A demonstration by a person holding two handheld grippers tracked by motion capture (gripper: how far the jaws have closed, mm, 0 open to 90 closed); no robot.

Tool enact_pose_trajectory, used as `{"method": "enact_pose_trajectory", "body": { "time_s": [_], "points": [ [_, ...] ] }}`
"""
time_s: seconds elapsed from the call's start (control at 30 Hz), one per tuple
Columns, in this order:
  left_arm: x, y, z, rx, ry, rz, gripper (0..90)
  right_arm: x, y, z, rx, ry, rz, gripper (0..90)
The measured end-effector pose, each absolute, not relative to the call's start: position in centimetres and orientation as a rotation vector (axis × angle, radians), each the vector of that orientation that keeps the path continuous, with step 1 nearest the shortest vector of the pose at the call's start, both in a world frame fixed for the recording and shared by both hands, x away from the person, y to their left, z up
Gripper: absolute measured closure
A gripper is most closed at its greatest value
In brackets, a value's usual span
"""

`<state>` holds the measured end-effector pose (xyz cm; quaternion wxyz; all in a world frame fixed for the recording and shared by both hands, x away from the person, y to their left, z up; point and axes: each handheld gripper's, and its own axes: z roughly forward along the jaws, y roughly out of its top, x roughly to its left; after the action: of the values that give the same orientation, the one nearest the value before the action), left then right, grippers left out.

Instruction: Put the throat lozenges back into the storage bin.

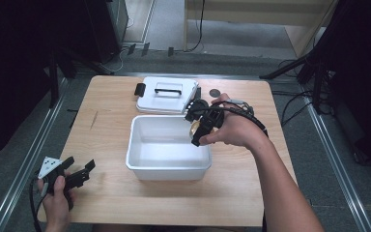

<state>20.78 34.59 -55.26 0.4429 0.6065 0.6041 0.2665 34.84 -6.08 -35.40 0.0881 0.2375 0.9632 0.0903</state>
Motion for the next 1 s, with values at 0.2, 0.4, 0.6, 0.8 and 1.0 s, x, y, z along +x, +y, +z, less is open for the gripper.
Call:
{"method": "enact_pose_trajectory", "body": {
  "time_s": [0.2,0.4,0.6,0.8,1.0],
  "points": [
    [20.8,34.6,-55.3,1.505,1.499,0.660,14.0,34.8,-5.2,-36.1,0.602,2.890,0.300,21.5],
    [20.8,34.6,-55.3,1.505,1.501,0.658,14.0,34.8,-5.1,-37.3,0.451,2.913,0.285,21.5],
    [20.8,34.6,-55.3,1.504,1.501,0.658,14.0,34.3,-4.8,-38.7,0.306,2.935,0.224,21.5],
    [20.8,34.6,-55.3,1.500,1.501,0.657,14.0,34.4,-4.5,-40.1,0.288,2.946,0.199,21.5],
    [20.8,34.6,-55.3,1.502,1.501,0.655,14.0,34.7,-4.5,-41.5,0.274,2.962,0.190,21.5]
  ]
}}
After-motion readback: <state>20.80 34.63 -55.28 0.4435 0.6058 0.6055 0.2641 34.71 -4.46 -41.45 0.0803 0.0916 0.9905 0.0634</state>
